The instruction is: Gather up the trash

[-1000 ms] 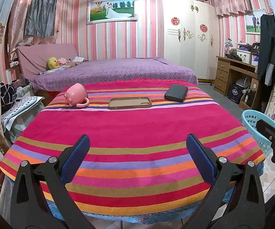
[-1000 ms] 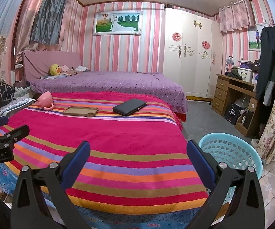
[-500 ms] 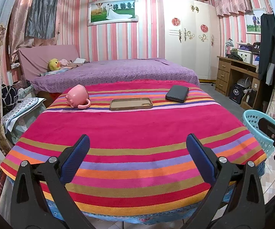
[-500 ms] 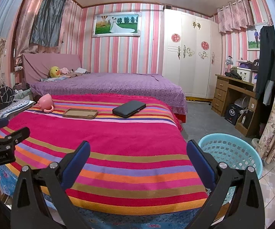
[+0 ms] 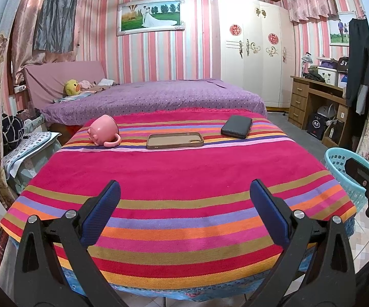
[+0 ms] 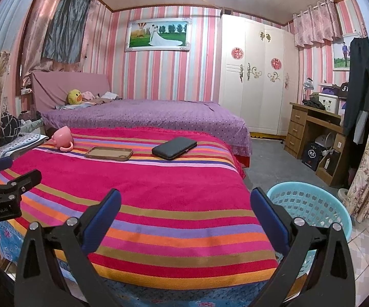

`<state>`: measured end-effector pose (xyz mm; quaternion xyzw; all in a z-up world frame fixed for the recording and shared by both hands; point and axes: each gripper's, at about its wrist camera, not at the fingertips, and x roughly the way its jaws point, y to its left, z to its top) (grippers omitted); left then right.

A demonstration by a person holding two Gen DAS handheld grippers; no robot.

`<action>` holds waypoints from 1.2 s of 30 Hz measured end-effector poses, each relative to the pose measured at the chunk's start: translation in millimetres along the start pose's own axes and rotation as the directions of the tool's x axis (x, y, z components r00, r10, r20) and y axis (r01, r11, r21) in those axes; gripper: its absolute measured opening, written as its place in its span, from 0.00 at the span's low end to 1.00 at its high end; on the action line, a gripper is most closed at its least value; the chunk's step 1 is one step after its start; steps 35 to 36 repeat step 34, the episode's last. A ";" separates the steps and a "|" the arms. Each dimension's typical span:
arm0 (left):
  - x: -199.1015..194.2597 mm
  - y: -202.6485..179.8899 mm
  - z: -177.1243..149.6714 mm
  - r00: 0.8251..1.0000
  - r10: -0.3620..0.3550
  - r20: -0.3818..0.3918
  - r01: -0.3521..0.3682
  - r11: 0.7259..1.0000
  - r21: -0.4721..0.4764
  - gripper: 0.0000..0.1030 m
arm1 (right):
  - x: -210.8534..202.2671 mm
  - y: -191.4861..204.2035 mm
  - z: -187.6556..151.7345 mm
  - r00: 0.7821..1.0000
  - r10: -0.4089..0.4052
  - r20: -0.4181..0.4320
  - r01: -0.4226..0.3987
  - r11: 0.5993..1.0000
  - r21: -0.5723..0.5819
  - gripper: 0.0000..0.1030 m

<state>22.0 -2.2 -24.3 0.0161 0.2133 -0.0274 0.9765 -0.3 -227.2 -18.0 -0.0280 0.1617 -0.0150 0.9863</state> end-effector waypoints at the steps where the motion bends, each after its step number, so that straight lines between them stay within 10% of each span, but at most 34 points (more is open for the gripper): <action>1: -0.5 -1.1 0.9 1.000 -0.001 0.001 0.001 1.000 -0.001 0.95 | -0.1 -0.1 0.1 1.000 0.000 0.000 0.000 1.000 0.000 0.96; 36: -15.5 3.9 10.0 0.999 -0.027 0.037 0.027 1.000 0.002 0.95 | -1.7 -7.0 0.4 1.000 -0.001 0.004 0.000 1.000 0.020 0.96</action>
